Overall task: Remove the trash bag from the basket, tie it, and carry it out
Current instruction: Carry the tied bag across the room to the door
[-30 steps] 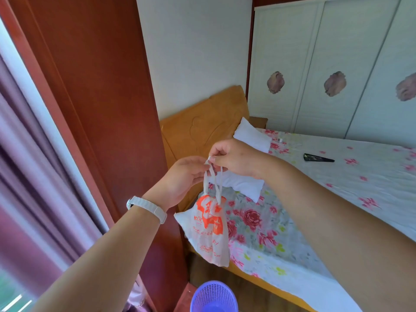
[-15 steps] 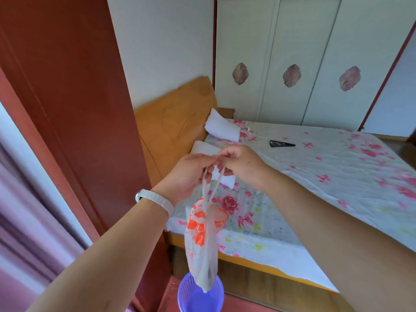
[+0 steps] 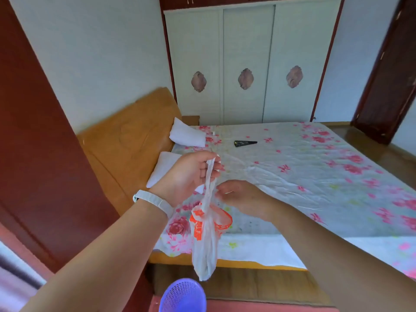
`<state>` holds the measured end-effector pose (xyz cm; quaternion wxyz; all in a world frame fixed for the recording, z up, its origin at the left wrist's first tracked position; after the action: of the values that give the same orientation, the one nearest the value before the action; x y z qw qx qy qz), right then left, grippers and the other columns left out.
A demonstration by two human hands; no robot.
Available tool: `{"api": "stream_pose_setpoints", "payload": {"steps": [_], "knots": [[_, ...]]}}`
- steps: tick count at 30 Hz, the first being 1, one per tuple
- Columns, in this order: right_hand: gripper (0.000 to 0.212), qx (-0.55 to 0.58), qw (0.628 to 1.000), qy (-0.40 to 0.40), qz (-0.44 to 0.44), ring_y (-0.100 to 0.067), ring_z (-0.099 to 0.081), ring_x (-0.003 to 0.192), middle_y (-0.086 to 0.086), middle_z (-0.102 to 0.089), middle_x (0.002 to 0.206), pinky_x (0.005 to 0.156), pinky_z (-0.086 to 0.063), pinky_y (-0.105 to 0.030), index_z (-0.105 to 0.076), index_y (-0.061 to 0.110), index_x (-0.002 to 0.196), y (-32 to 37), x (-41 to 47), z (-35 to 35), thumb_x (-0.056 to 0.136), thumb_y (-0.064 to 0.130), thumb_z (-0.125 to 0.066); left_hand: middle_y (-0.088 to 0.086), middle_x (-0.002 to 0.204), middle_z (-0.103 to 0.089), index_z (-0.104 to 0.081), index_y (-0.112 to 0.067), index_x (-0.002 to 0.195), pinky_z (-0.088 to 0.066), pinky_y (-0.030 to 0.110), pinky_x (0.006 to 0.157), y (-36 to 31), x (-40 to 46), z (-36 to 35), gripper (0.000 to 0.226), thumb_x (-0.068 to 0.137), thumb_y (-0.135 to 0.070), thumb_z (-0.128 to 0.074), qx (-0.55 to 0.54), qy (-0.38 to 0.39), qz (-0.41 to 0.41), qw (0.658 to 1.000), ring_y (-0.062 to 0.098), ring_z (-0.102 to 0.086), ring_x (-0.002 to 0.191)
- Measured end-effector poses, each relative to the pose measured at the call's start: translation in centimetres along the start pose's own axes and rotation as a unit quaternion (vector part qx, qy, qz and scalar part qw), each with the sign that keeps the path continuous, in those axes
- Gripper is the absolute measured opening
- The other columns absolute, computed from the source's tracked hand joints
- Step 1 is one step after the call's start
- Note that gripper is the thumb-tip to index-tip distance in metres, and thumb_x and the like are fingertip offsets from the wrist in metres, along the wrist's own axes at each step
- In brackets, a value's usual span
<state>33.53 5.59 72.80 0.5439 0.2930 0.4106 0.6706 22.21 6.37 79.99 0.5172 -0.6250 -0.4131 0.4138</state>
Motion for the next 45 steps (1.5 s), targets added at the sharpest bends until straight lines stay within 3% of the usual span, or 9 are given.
{"api": "stream_pose_setpoints", "payload": {"steps": [4,7,15,20,23,26,31,36,45], "knots": [[0.044,-0.047,0.999,0.009,0.004,-0.007,-0.063,0.105,0.013,-0.067,0.117,0.092,-0.053,-0.032,-0.064,0.033,0.119,-3.1,-3.5,3.5,0.079,0.052,-0.069,0.007,0.080,-0.067,-0.066,-0.005,0.088,-0.051,0.033,0.085,-1.1,1.7,-7.1,0.018,0.091,-0.019,-0.055,0.003,0.025,-0.012,1.000,0.021,-0.062,0.079],[0.054,-0.047,0.998,-0.032,0.002,-0.005,-0.062,0.107,0.016,-0.065,0.121,0.093,-0.051,-0.029,-0.058,0.034,0.126,-5.2,-6.0,8.2,0.077,0.054,-0.069,0.007,0.079,-0.068,-0.067,-0.004,0.090,-0.050,0.035,0.089,-1.6,3.3,-13.6,0.019,0.090,-0.019,-0.055,0.007,0.053,-0.019,0.998,0.020,-0.065,0.075],[0.053,-0.024,0.990,-0.136,-0.026,-0.008,-0.062,0.107,0.013,-0.064,0.120,0.091,-0.051,-0.029,-0.053,0.033,0.130,-13.8,-14.2,21.5,0.080,0.039,-0.070,0.007,0.075,-0.066,-0.066,-0.004,0.085,-0.052,0.031,0.077,-0.7,6.5,-31.6,0.017,0.087,-0.016,-0.053,-0.018,0.108,-0.029,0.994,0.019,-0.064,0.067],[0.048,-0.010,0.977,-0.206,-0.054,-0.005,-0.064,0.100,0.015,-0.066,0.114,0.090,-0.052,-0.028,-0.057,0.032,0.127,-19.8,-21.1,29.5,0.081,0.035,-0.071,0.006,0.075,-0.068,-0.066,-0.005,0.086,-0.053,0.027,0.066,1.3,7.7,-43.2,0.023,0.077,-0.024,-0.058,0.003,0.180,-0.012,0.984,0.018,-0.064,0.067],[0.044,-0.021,0.968,-0.240,-0.068,-0.005,-0.063,0.099,0.016,-0.065,0.112,0.089,-0.051,-0.025,-0.057,0.031,0.126,-22.3,-25.7,33.6,0.084,0.032,-0.070,0.007,0.077,-0.067,-0.066,-0.005,0.086,-0.052,0.025,0.060,2.4,7.5,-50.2,0.021,0.084,-0.022,-0.054,0.013,0.236,-0.007,0.972,0.019,-0.064,0.066],[0.043,-0.030,0.954,-0.280,-0.102,-0.009,-0.063,0.102,0.013,-0.066,0.114,0.088,-0.052,-0.028,-0.056,0.031,0.126,-25.0,-30.1,37.7,0.085,0.030,-0.068,0.007,0.076,-0.067,-0.065,-0.002,0.090,-0.052,0.027,0.066,3.5,6.9,-57.1,0.022,0.088,-0.020,-0.051,0.024,0.292,0.006,0.956,0.019,-0.064,0.067],[0.041,-0.043,0.923,-0.350,-0.156,-0.001,-0.057,0.091,0.018,-0.062,0.105,0.071,-0.042,-0.004,-0.057,0.029,0.125,-29.4,-36.6,43.0,0.086,0.029,-0.069,0.009,0.078,-0.069,-0.065,0.000,0.097,-0.051,0.031,0.072,5.8,6.5,-67.0,0.027,0.091,-0.023,-0.051,0.033,0.380,0.026,0.924,0.019,-0.066,0.070],[0.044,-0.095,0.889,-0.393,-0.216,-0.009,-0.059,0.111,0.013,-0.064,0.124,0.096,-0.047,-0.030,-0.055,0.033,0.128,-33.7,-40.7,47.7,0.085,0.039,-0.064,0.008,0.078,-0.068,-0.064,-0.002,0.093,-0.049,0.032,0.073,8.1,6.8,-75.6,0.026,0.092,-0.023,-0.049,0.029,0.441,0.049,0.896,0.019,-0.065,0.067],[0.042,-0.184,0.838,-0.412,-0.306,-0.021,-0.061,0.102,0.006,-0.061,0.122,0.073,-0.043,-0.027,-0.048,0.033,0.130,-40.8,-45.0,56.3,0.090,0.040,-0.057,0.011,0.084,-0.069,-0.068,-0.003,0.094,-0.046,0.043,0.094,12.0,11.0,-89.3,0.029,0.093,-0.024,-0.047,0.012,0.538,0.084,0.839,0.023,-0.064,0.080]]}}
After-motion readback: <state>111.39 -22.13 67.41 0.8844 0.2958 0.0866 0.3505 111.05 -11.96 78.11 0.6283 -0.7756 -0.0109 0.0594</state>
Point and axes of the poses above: each hand's wrist, its own x-axis towards the middle knuckle, its own z-axis out of the back of the hand, y = z × x, the point moved 10 cm from there along x, towards the middle knuckle
